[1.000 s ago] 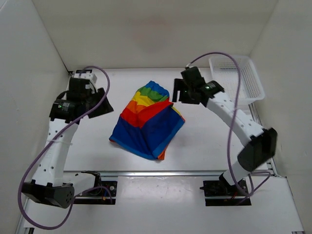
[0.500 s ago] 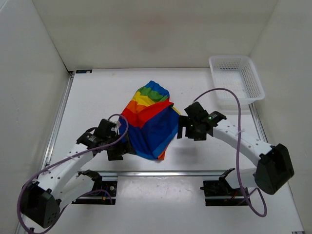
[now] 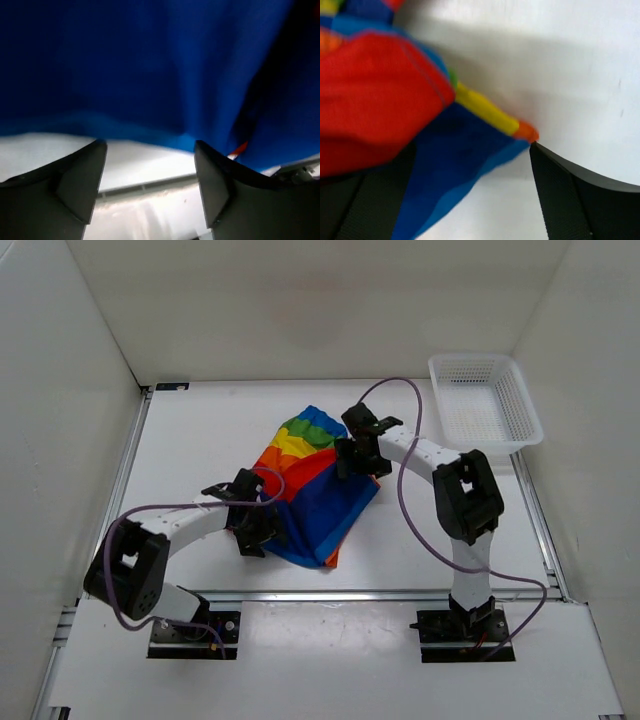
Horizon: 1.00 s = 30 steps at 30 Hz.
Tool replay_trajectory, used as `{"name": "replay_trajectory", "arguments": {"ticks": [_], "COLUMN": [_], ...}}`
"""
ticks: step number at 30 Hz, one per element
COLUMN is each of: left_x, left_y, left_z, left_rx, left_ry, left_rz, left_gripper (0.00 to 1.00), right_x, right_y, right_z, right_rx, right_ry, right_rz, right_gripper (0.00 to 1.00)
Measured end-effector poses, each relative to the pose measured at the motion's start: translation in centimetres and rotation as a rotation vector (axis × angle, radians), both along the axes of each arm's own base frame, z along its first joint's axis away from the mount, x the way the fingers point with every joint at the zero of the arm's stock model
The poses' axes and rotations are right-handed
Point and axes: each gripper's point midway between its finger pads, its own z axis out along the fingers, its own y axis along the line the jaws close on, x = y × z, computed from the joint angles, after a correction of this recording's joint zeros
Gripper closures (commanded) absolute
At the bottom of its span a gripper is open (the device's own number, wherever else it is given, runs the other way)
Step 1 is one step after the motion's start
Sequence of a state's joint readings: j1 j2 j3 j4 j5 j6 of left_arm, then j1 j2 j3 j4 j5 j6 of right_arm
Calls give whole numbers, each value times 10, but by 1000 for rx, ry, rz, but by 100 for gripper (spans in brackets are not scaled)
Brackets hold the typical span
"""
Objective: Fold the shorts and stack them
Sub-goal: Flatten the shorts out
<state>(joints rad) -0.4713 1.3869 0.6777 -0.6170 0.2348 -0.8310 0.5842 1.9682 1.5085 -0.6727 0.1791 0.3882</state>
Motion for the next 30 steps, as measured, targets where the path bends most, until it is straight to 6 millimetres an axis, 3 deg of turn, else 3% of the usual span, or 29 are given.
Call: {"name": "replay_trajectory", "arguments": {"ticks": [1, 2, 3, 4, 6, 7, 11, 14, 18, 21, 24, 26, 27, 28, 29, 30], "left_x": [7, 14, 21, 26, 36, 38, 58, 92, 161, 200, 230, 244, 253, 259, 265, 270], "left_y": [-2, -4, -6, -7, -5, -4, 18, 39, 66, 86, 98, 103, 103, 104, 105, 107], "left_z": [0, -1, -2, -4, -10, -11, -3, 24, 101, 166, 219, 236, 240, 239, 236, 229], "left_rx": [5, 8, 10, 15, 21, 17, 48, 100, 174, 226, 251, 266, 274, 285, 296, 307], "left_ry": [-10, -18, -20, -22, -16, -5, -21, -90, -292, -451, -577, -606, -612, -607, -591, -573], "left_rz": [-3, -3, -1, 0, -6, -1, 36, 65, 102, 132, 155, 163, 163, 156, 149, 143], "left_gripper": [28, 57, 73, 88, 90, 90, 90, 90, 90, 90, 90, 90, 79, 60, 34, 0], "right_x": [10, 17, 22, 27, 31, 31, 30, 22, 20, 5, -26, -50, -65, -81, -95, -112], "right_y": [2, 3, 4, 5, 6, 6, 3, -10, -27, -33, -20, -2, 9, 18, 25, 35], "right_z": [-4, -6, -7, -8, -9, -9, -3, 17, 80, 131, 167, 178, 178, 174, 167, 158], "right_rx": [0, 2, 6, 12, 29, 37, 84, 124, 196, 236, 275, 304, 317, 320, 312, 309], "right_ry": [-4, -10, -11, -10, -8, -3, 6, -5, -116, -205, -251, -252, -243, -222, -198, -165], "right_rz": [9, 20, 29, 40, 55, 61, 72, 75, 75, 92, 146, 194, 219, 241, 255, 275], "right_gripper": [10, 18, 31, 71, 96, 100, 100, 100, 100, 100, 100, 100, 100, 100, 96, 83]}}
